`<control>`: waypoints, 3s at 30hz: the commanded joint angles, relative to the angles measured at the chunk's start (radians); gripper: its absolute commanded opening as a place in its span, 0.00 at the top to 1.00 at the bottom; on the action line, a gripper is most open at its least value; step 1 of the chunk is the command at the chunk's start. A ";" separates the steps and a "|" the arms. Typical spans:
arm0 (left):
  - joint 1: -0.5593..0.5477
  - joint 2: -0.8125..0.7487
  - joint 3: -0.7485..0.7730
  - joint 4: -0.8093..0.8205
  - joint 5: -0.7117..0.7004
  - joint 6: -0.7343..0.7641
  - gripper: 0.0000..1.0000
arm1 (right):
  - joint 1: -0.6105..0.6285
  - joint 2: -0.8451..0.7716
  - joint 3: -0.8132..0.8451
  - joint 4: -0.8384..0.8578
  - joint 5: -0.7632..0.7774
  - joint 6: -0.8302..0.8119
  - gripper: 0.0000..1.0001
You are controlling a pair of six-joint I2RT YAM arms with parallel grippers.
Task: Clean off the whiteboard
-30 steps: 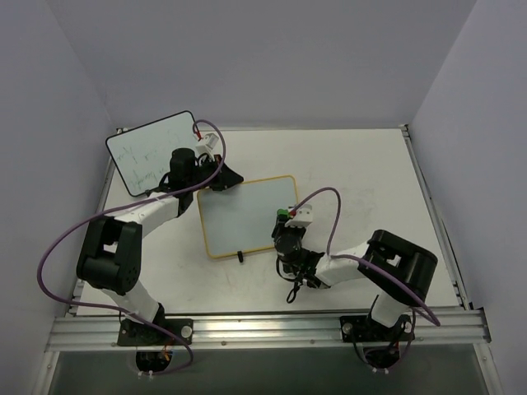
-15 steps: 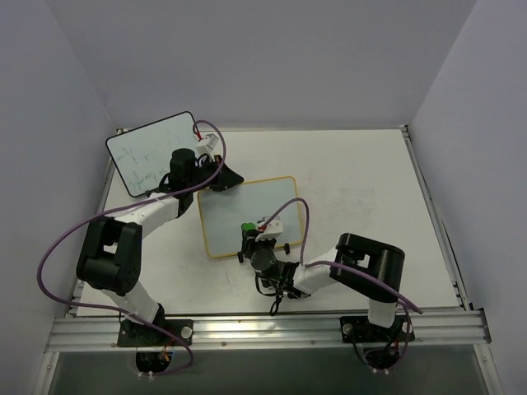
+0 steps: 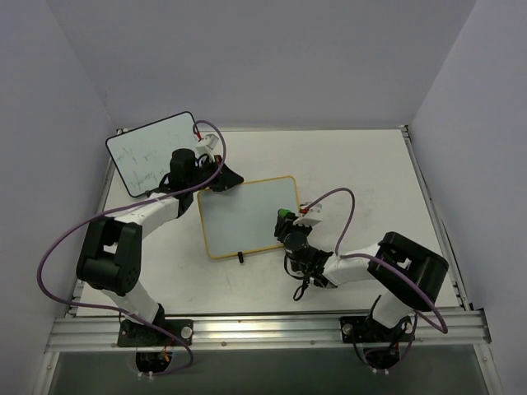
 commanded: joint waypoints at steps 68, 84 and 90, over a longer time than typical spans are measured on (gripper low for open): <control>-0.011 -0.009 0.016 -0.026 0.007 0.022 0.98 | -0.152 -0.509 0.062 -0.540 0.023 0.041 1.00; -0.008 -0.036 0.011 -0.021 -0.020 0.016 0.98 | -0.299 -0.426 0.148 -0.545 -0.178 0.010 1.00; -0.006 -0.095 0.010 -0.009 -0.077 0.001 0.82 | -0.336 -0.420 0.156 -0.557 -0.234 0.030 1.00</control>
